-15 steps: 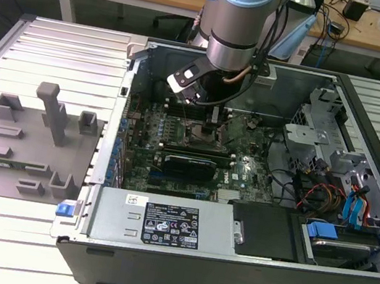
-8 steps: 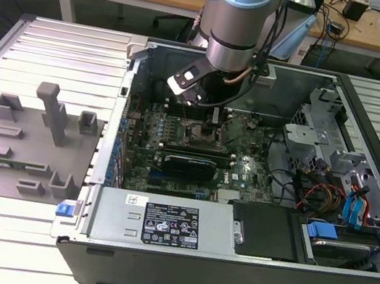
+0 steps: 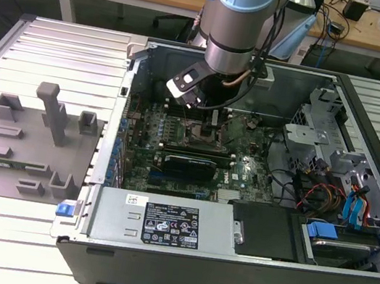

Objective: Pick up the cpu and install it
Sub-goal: 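Place the cpu into insertion slot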

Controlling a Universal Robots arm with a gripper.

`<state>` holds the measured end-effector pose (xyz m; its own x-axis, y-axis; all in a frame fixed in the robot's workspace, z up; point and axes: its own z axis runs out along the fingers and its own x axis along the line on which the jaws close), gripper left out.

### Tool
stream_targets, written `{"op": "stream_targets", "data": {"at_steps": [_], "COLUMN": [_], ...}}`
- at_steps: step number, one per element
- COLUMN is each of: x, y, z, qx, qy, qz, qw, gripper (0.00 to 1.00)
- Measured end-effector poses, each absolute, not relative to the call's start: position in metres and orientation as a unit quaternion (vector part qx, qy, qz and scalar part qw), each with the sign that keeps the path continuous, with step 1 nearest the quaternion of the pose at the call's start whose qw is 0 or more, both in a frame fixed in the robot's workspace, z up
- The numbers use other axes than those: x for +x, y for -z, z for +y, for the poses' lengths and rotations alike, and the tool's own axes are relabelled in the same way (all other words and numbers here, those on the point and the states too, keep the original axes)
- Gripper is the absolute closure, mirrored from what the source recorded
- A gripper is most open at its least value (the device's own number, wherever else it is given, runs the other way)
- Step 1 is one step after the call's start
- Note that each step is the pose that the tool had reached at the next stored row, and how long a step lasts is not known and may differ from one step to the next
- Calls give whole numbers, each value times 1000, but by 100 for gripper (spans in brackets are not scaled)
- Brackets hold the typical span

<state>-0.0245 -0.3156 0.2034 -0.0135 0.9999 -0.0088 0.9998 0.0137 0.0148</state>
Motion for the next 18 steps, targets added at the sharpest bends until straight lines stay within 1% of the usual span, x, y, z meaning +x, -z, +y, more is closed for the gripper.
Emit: {"op": "stream_targets", "data": {"at_steps": [13, 16, 18], "x": [-24, -24, -24], "y": [-202, -207, -215], "z": [-316, -315, -315], "qx": [692, 692, 692], "qy": [-2, -3, -2], "qz": [721, 721, 721], "qw": [8, 8, 9], "gripper": [89, 89, 89]}}
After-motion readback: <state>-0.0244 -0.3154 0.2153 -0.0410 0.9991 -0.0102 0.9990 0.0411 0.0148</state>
